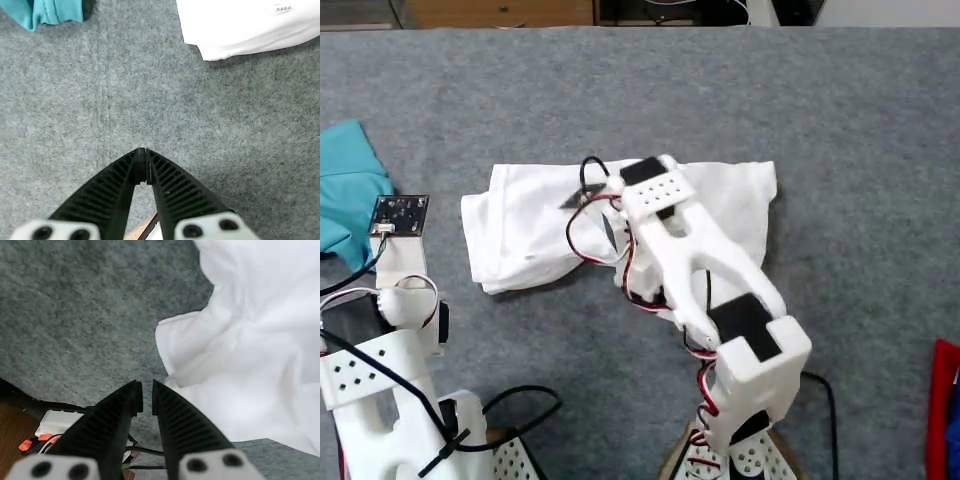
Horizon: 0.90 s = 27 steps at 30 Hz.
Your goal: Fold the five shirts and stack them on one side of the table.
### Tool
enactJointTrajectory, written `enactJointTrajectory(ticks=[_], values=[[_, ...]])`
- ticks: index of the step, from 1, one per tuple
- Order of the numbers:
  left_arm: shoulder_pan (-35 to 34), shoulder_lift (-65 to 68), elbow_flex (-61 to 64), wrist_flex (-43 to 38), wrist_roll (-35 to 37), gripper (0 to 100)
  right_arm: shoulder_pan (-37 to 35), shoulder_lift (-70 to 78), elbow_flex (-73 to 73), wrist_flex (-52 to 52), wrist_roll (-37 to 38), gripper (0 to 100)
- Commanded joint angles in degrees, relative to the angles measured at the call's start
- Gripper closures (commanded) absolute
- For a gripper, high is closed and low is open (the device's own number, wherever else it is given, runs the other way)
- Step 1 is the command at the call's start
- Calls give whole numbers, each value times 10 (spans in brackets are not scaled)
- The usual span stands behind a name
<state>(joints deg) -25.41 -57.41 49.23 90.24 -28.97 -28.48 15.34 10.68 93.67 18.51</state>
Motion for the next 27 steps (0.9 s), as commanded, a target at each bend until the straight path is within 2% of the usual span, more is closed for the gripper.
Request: enactJointTrajectory(ticks=[1,13,17,23,27], values=[[-7,-7,-6,4,-4,981,-7,-44,17,-7,-4,944],[-16,-7,-27,10,-4,981,-3,-206,17,35,1,943],[-42,-7,-58,10,-2,981,-2,-251,19,58,47,943],[-70,-7,-65,8,-3,981,36,-319,18,64,149,945],[-98,-7,-80,11,-4,981,66,-369,18,56,155,945]])
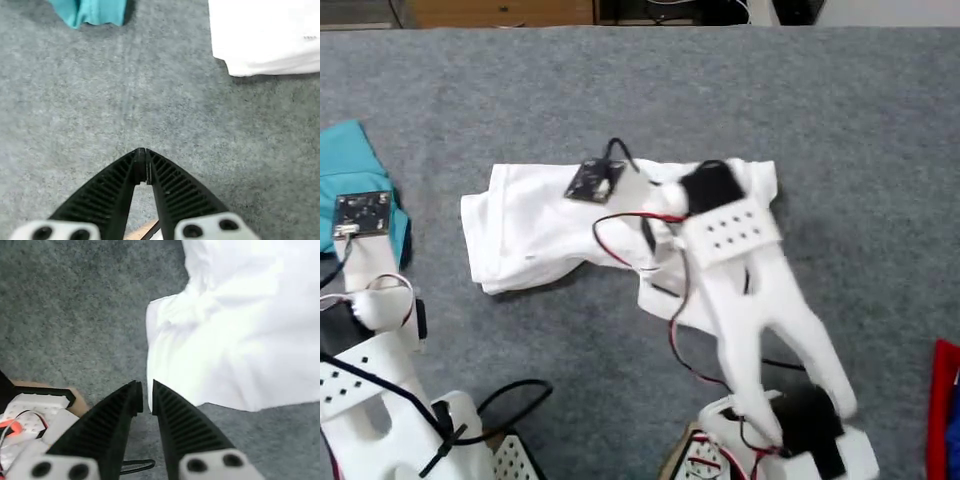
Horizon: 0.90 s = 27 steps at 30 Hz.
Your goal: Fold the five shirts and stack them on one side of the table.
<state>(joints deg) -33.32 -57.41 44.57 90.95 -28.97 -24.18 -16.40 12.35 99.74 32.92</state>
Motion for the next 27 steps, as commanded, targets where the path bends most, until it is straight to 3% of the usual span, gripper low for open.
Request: enactJointTrajectory(ticks=[1,8,14,21,27], values=[[-26,-7,-38,4,-4,981,32,-63,1,-3,11,945],[-47,-7,-48,4,-4,981,91,-131,8,16,20,944],[-68,-24,-43,3,-3,981,102,-173,87,9,136,943],[-66,-138,-17,4,-1,981,102,-238,205,-61,226,942],[-68,-211,53,4,0,981,103,-268,286,-115,273,787]])
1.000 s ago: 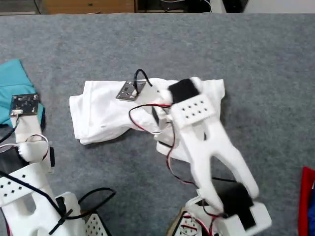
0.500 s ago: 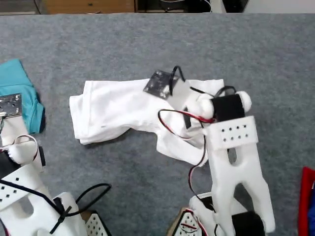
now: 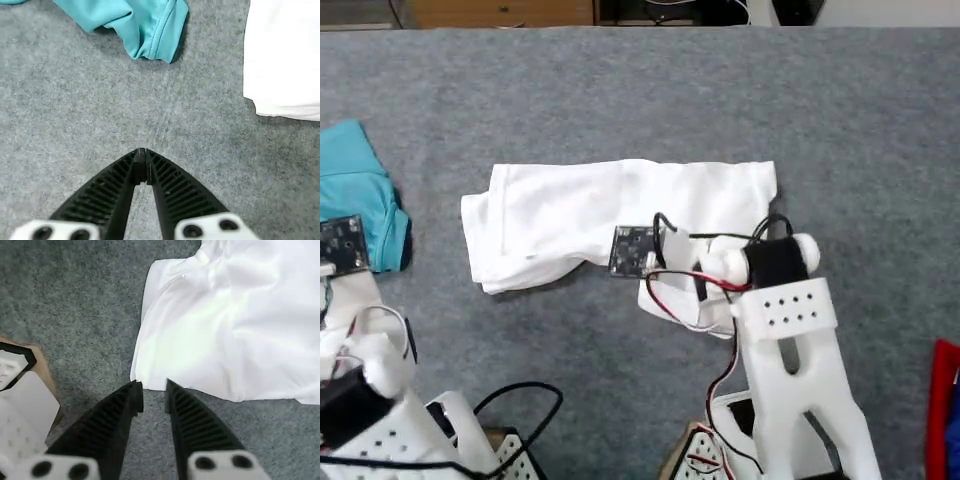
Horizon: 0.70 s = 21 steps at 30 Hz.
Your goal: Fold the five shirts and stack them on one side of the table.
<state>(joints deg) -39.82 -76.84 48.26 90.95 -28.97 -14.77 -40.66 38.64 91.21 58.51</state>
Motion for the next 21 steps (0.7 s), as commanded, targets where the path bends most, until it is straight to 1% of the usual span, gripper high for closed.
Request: enactJointTrajectory(ticks=[1,3,5,12,16,21], values=[[-3,-15,19,5,1,981,9,-25,31,-41,17,762],[-3,-7,24,5,13,981,9,-24,44,-57,17,737],[-3,12,19,5,25,981,8,-22,52,-66,17,738],[1,126,18,0,28,981,5,17,60,-67,18,738],[-2,163,-4,-2,28,981,5,56,63,-85,41,738],[-2,171,-3,-50,28,981,-2,105,55,-91,61,738]])
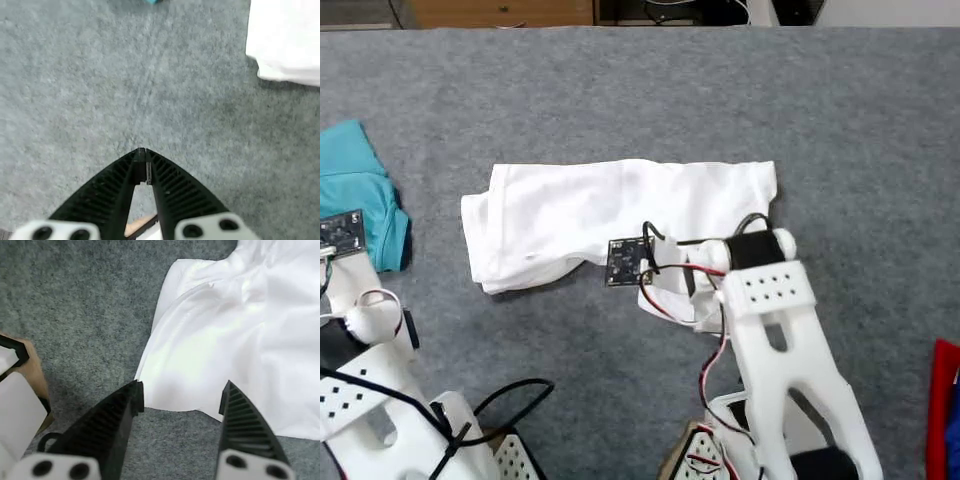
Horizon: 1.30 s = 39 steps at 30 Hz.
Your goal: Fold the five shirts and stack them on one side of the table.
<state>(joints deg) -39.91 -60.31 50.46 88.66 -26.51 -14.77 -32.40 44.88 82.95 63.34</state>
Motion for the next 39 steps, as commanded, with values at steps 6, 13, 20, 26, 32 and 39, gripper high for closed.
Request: enactJointTrajectory(ticks=[6,13,20,26,32,39], values=[[4,7,-25,-72,1,981,-34,83,-10,-26,12,738],[4,7,-25,-77,1,981,-36,127,-11,-68,14,737],[4,7,-18,-77,1,981,-35,133,-6,-50,37,736],[3,7,-5,-75,0,981,-35,136,33,-96,34,735],[3,7,-5,-75,0,981,-35,136,63,-143,11,734],[3,7,-5,-75,0,981,-33,175,90,-208,9,734]])
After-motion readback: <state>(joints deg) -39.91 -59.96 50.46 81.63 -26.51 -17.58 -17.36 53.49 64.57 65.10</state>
